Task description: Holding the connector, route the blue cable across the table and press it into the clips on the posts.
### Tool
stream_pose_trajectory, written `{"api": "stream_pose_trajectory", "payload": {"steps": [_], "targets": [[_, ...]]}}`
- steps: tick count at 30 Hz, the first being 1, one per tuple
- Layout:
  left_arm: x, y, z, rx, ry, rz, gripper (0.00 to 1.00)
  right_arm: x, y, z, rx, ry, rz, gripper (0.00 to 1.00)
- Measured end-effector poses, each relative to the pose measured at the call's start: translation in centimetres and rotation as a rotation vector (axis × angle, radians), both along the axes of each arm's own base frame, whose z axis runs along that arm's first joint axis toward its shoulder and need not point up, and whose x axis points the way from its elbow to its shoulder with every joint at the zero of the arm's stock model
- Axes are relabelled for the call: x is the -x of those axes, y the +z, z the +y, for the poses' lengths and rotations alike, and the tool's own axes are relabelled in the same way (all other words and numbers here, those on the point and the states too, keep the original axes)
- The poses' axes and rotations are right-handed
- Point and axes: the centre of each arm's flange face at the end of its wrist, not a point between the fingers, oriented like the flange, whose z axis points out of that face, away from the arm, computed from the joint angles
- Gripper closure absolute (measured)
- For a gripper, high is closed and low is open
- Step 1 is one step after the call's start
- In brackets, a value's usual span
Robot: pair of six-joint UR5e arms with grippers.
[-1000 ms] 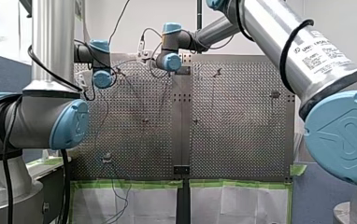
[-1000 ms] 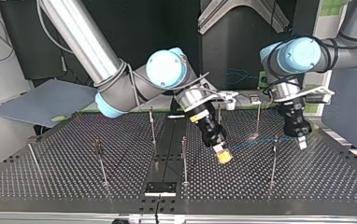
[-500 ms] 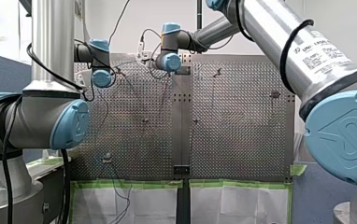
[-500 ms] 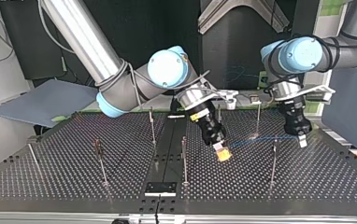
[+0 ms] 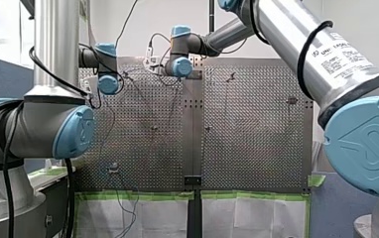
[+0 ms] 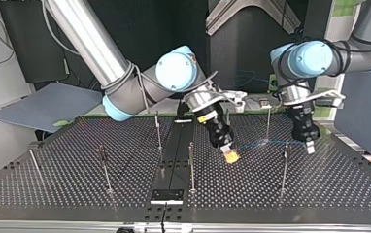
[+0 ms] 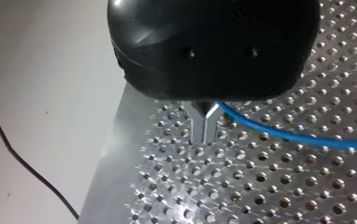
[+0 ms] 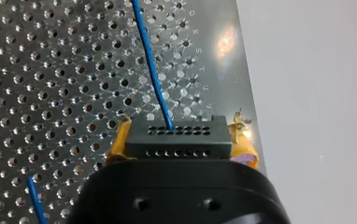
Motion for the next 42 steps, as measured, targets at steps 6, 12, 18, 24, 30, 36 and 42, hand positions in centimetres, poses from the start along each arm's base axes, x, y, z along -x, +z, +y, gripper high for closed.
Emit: {"api": "stream_pose_trajectory", "payload": {"steps": [6,12,18,24,30,36,42], "targets": [[-1.0,-0.1,0.8,0.023,-0.009,-0.044,1.00,0.2,-0.3,-0.7,0.000,-0.009,0.000,1.00],[-2.6,0.4,1.4,0.030,-0.030,-0.093,1.00,0.2,-1.1,-1.5,0.000,-0.014,0.000,1.00],[-4.7,0.3,2.2,0.030,-0.025,-0.105,1.00,0.3,-0.6,-2.3,0.013,-0.019,-0.014,1.00],[-6.6,0.1,3.6,0.031,-0.021,-0.111,1.00,0.8,0.1,-3.3,0.023,-0.030,-0.025,1.00],[-7.1,0.2,4.2,0.035,-0.032,-0.115,1.00,1.1,0.1,-3.9,0.023,-0.037,-0.024,1.00],[-6.9,-0.3,4.3,0.073,-0.033,-0.094,0.84,1.0,0.0,-3.8,0.021,-0.033,-0.021,1.00],[-6.4,-0.9,4.5,0.124,-0.004,-0.061,0.40,0.5,-0.3,-3.1,0.016,-0.023,-0.015,1.00]]}}
